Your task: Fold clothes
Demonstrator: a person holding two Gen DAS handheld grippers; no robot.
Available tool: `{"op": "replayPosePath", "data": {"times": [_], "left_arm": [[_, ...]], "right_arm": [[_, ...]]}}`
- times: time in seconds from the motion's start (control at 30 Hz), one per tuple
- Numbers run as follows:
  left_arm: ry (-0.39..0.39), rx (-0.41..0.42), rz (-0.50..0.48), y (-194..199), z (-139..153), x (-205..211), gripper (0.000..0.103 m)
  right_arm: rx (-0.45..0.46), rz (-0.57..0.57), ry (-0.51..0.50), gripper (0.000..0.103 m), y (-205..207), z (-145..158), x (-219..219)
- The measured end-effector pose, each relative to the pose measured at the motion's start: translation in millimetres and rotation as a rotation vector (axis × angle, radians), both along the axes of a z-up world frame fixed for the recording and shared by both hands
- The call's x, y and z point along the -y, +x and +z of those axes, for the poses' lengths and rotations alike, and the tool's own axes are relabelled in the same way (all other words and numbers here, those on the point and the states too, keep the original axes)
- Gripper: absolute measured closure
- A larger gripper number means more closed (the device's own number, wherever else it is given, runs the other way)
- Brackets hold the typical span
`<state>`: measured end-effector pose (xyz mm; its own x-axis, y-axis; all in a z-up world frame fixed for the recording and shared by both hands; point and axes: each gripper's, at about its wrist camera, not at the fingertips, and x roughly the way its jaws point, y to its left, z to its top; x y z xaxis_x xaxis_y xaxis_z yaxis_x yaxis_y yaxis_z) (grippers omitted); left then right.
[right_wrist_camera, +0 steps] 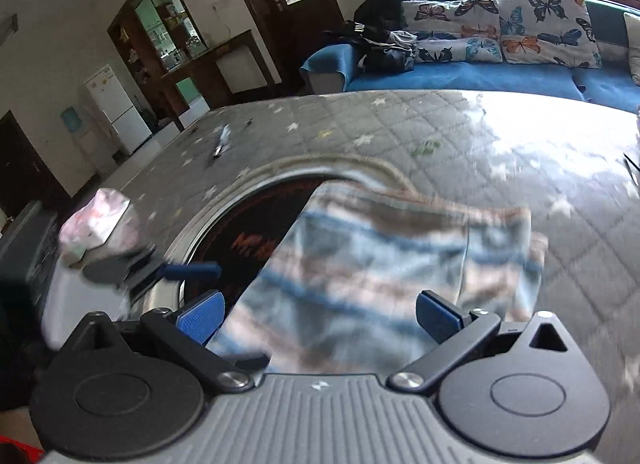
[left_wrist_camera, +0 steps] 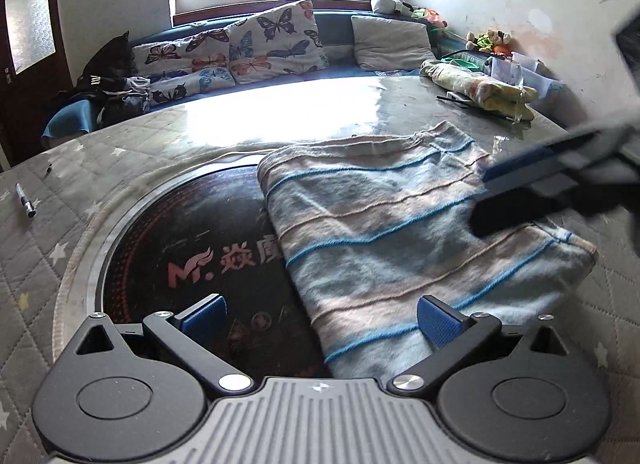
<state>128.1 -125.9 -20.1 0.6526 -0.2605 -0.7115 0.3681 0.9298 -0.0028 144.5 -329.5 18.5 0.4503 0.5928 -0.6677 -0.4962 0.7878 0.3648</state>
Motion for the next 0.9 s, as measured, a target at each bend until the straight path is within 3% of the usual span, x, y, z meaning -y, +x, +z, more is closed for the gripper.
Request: {"op": "replayPosePath", "data": {"times": [0.17, 0.4, 0.57, 0.77, 0.9], "left_arm": [[0.006, -0.004, 0.009, -5, -3, -5, 0.000], [0.001, 0.003, 0.018, -13, 0, -11, 0.000], [0.001, -0.011, 0.028, -15, -4, -12, 0.000], [-0.020, 0.007, 0.030, -18, 4, -13, 0.000], [-0.043, 0.012, 0.032, -15, 9, -13, 0.000]], "right_arm": [[0.014, -0.012, -0.004, 0.000, -36, -12, 10], [0.041, -0.097, 0.082, 0.000, -61, -12, 28], [0.050, -0.133, 0.052, 0.000, -71, -24, 31], [0.130, -0.199, 0.060, 0.000, -81, -7, 32], [0.111, -0.270, 0.056, 0.008, -73, -10, 41]]}}
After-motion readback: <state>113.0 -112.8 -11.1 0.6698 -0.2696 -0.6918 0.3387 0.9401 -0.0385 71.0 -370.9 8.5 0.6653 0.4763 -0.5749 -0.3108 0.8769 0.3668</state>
